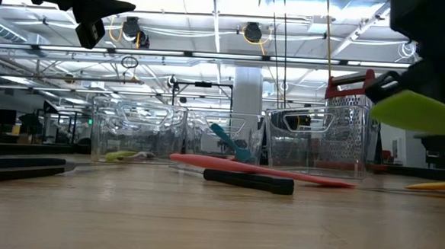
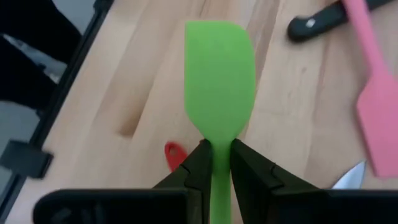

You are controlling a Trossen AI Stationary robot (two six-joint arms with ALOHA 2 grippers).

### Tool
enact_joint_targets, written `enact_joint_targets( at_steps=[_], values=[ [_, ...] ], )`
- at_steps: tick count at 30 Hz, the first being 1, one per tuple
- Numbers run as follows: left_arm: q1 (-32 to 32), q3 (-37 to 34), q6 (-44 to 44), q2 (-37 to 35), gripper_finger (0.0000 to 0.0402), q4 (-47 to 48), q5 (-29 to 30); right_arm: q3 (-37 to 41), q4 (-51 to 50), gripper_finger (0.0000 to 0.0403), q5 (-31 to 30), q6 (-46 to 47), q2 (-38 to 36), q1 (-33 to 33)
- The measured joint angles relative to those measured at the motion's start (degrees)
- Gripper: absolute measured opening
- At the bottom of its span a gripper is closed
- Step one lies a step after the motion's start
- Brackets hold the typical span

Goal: Pick & Place Kitchen Items
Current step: Put the green spatula in the middle bin

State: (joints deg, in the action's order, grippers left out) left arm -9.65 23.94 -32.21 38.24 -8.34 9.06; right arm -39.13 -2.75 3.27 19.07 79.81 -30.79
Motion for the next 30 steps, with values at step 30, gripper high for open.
enact_joint_targets(
  at_steps=[30],
  values=[
    [0.0, 0.0, 3.5, 0.0, 0.0106, 0.0, 0.0, 0.0, 23.8, 0.0043, 0.0, 7.8, -5.0, 12.4]
  ],
)
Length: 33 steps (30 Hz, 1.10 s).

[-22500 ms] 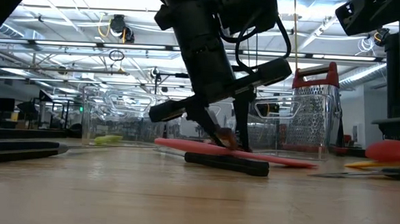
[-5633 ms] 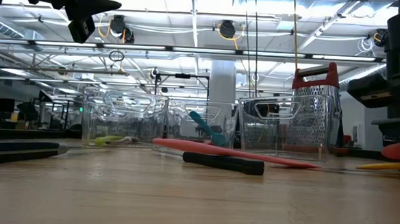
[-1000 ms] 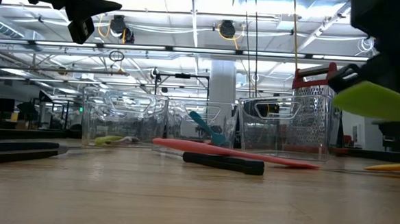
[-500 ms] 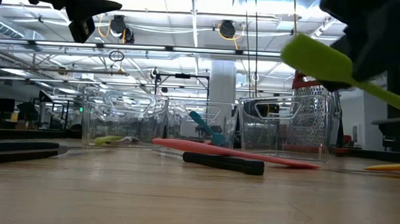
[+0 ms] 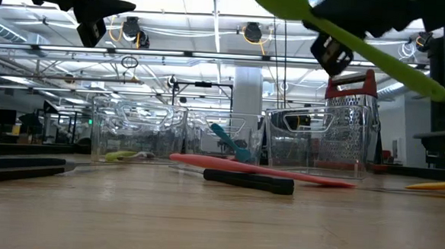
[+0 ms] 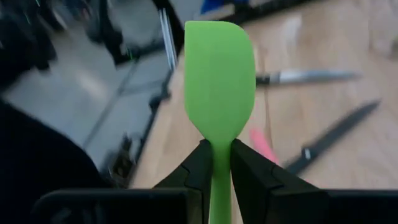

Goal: Pick & Place Kitchen Items
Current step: Put the green spatula in the middle bin

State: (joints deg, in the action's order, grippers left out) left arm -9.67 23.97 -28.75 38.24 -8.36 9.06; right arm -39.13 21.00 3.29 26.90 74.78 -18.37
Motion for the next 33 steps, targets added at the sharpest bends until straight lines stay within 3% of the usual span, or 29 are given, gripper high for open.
enact_joint_targets(
  at_steps=[18, 33],
  values=[
    [0.0, 0.0, -0.8, 0.0, 0.0106, -2.7, 0.0, 0.0, 31.6, 0.0043, -1.1, 9.6, 0.0, 11.5],
    [0.0, 0.0, -0.3, 0.0, 0.0106, -2.6, 0.0, 0.0, 48.0, 0.0043, 23.4, 26.3, 0.0, 17.8]
  ],
)
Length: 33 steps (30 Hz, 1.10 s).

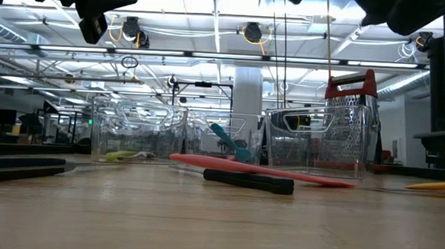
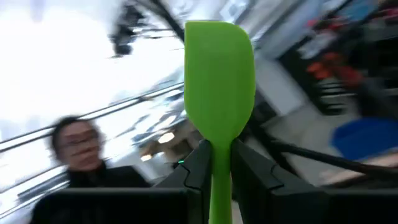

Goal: Pick & Place Kitchen Items
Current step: Put the green spatula in the middle bin

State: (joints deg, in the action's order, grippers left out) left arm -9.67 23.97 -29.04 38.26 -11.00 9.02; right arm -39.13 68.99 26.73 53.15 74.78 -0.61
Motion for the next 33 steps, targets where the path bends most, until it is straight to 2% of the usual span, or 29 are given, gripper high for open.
enact_joint_targets(
  at_steps=[4, 8, 11, 16, 21, 26, 33],
  values=[
    [0.0, 0.0, 0.0, 0.0, 0.0106, 0.0, 0.0, 0.0, 5.7, 0.0043, 5.1, 2.6, 0.0, 0.9],
    [0.0, 0.0, -0.7, 0.0, 0.0106, 0.0, 0.1, 0.0, 6.4, 0.0043, 5.1, 2.7, 0.0, 2.1],
    [0.0, 0.0, -0.8, 0.0, 0.0106, 0.0, 1.2, 0.0, 2.0, 0.0043, 4.0, 2.8, 0.0, 3.4],
    [0.0, 0.0, -0.4, 0.0, 0.0106, 0.0, 5.6, 0.0, -10.7, 0.0043, -6.0, 2.8, 0.1, 6.3],
    [0.0, 0.0, -0.4, 0.0, 0.0106, 0.4, 9.8, 0.0, -16.1, 0.0043, -16.5, 0.0, 0.1, 10.4],
    [0.0, 0.0, 0.5, 0.0, 0.0106, 0.6, 12.0, -2.5, -18.9, 0.0043, -26.4, -7.9, 0.0, 13.3],
    [0.9, 0.0, 0.6, 0.0, 0.0106, 0.7, 12.1, -10.7, -25.8, 0.0043, -40.5, -22.9, 0.6, 14.1]
  ],
)
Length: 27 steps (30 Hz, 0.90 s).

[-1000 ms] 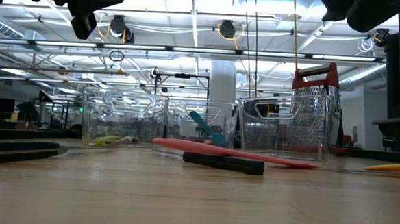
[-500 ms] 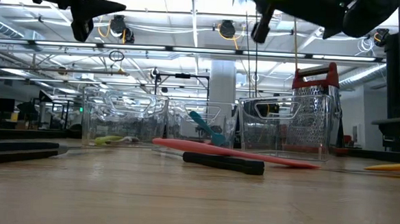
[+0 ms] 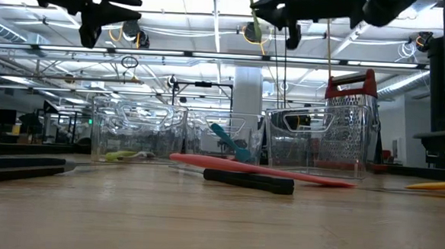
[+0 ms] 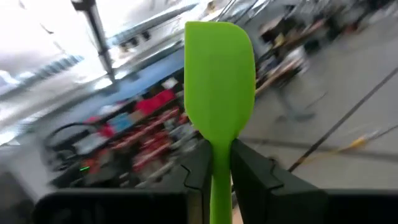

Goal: Pick & Place Kitchen Items
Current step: Put the green spatula in the middle bin

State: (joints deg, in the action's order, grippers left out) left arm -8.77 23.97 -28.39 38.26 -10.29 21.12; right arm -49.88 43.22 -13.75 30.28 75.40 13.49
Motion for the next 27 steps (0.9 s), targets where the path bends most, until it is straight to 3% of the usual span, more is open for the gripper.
enact_joint_targets(
  at_steps=[6, 9, 16, 27],
  values=[
    [1.3, 0.0, 0.1, 0.0, 0.0106, 0.3, 0.0, -8.9, -7.1, 0.0043, -7.2, -9.7, 4.3, -0.2],
    [1.8, 0.0, 0.2, 0.0, 0.0106, 0.8, 0.0, -13.5, -10.7, 0.0043, -8.0, -12.8, 8.6, -0.1],
    [2.4, 0.0, 0.0, 0.0, 0.0106, 1.6, 0.0, -20.3, -16.3, 0.0043, -16.5, -17.9, 17.8, 2.2],
    [2.4, 0.0, -0.4, 0.0, 0.0106, 1.8, -0.1, -21.6, -22.7, 0.0043, -14.4, -5.7, 27.9, 5.0]
  ],
)
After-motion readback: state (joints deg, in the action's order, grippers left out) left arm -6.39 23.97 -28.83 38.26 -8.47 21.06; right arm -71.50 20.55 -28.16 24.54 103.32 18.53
